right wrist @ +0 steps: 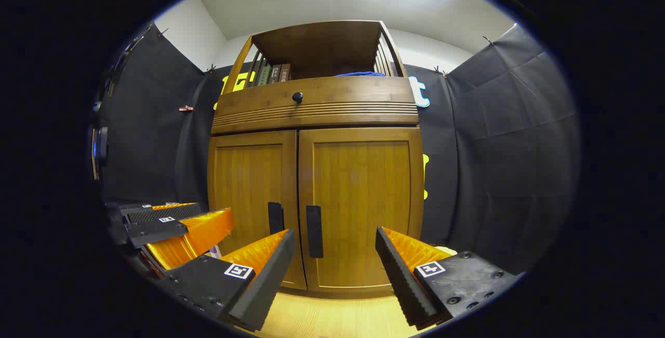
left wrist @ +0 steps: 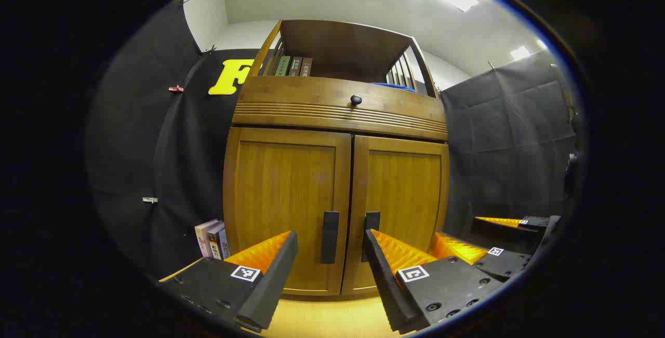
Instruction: Open the right door of the double-door shoe cabinet with the right hand, and open the left door with the left hand.
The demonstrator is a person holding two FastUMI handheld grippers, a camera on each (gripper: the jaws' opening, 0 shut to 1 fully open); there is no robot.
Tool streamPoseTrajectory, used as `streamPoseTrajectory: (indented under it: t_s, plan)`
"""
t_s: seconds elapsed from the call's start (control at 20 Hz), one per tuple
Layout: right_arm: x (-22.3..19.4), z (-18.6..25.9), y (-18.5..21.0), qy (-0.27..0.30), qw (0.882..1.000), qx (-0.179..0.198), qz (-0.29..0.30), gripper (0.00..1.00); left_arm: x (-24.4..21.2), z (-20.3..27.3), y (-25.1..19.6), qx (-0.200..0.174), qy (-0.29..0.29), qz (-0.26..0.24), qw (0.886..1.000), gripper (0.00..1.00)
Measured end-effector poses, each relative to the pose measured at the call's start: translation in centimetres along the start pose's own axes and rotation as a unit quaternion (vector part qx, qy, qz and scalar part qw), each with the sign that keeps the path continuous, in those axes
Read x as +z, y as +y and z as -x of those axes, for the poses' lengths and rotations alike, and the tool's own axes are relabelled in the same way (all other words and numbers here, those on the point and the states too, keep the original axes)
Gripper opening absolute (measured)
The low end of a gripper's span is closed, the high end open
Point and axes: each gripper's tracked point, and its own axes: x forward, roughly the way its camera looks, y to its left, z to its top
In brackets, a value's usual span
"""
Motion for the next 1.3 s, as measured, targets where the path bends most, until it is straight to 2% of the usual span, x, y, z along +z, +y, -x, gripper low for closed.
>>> streamPoseTrajectory:
  t_s: [0.15,0.2,0.3,0.35,0.4,0.45,0.5,0.6,0.65,0.75,0.8,0.85,0.9,0.95,1.0,1.1,1.15,1.3]
  plan:
    - [0.0,0.0,-0.3,-0.001,1.0,-0.003,0.004,0.95,-0.3,-0.1,-0.3,-0.005,0.004,-0.006,1.0,0.81]
    - [0.0,0.0,-0.5,0.0,1.0,-0.004,0.005,0.98,-0.4,-0.1,-0.2,-0.003,0.004,-0.007,1.0,0.77]
    - [-0.1,0.0,-0.6,0.001,1.0,-0.005,0.001,0.98,-0.3,-0.1,-0.1,0.001,0.003,-0.008,1.0,0.77]
    - [0.0,0.0,-0.7,0.001,1.0,-0.004,-0.001,0.95,-0.2,-0.1,0.1,0.003,0.001,-0.009,1.0,0.81]
    - [0.0,0.0,-0.7,0.0,1.0,-0.005,-0.002,0.98,-0.1,0.0,0.2,0.006,0.0,-0.009,1.0,0.81]
    - [0.0,0.0,-0.8,-0.001,1.0,-0.005,-0.001,0.95,0.0,0.1,0.4,0.009,-0.002,-0.01,1.0,0.77]
    - [0.0,0.1,-0.8,-0.001,1.0,-0.005,0.0,0.98,0.1,0.1,0.7,0.013,-0.004,-0.011,1.0,0.81]
    - [0.0,0.1,-0.7,-0.001,1.0,-0.004,0.0,0.95,0.3,0.2,1.1,0.017,-0.006,-0.011,1.0,0.81]
    - [0.0,0.1,-0.7,-0.001,1.0,-0.003,0.0,0.95,0.3,0.2,1.2,0.017,-0.005,-0.01,1.0,0.77]
    - [-0.1,0.1,-0.7,0.001,1.0,-0.001,-0.001,0.95,0.1,0.1,1.1,0.014,-0.003,-0.011,1.0,0.76]
    - [-0.1,0.1,-0.5,0.002,1.0,0.001,-0.001,0.98,0.1,0.1,1.1,0.014,-0.002,-0.013,1.0,0.81]
    - [-0.1,0.1,-0.5,0.001,1.0,0.002,-0.001,0.95,0.2,0.2,1.3,0.016,-0.003,-0.015,1.0,0.81]
    - [0.0,0.1,-0.5,-0.001,1.0,0.002,0.0,0.98,0.1,0.1,1.4,0.018,-0.003,-0.016,1.0,0.77]
    - [0.1,0.1,-0.4,-0.003,1.0,0.001,0.002,0.98,0.1,0.1,1.4,0.018,-0.004,-0.016,1.0,0.77]
    - [0.1,0.1,-0.5,-0.003,1.0,0.0,0.004,0.95,0.0,0.0,1.4,0.017,-0.003,-0.014,1.0,0.81]
    - [0.1,0.0,-0.5,-0.005,1.0,-0.001,0.005,0.95,-0.1,0.0,1.5,0.017,-0.003,-0.012,1.0,0.81]
    - [0.0,0.0,-0.5,-0.004,1.0,0.0,0.006,0.98,-0.1,0.0,1.5,0.017,-0.002,-0.01,1.0,0.77]
    - [-0.2,-0.2,-0.7,-0.001,1.0,-0.001,0.01,0.98,-0.4,-0.1,1.4,0.016,0.0,-0.009,1.0,0.77]
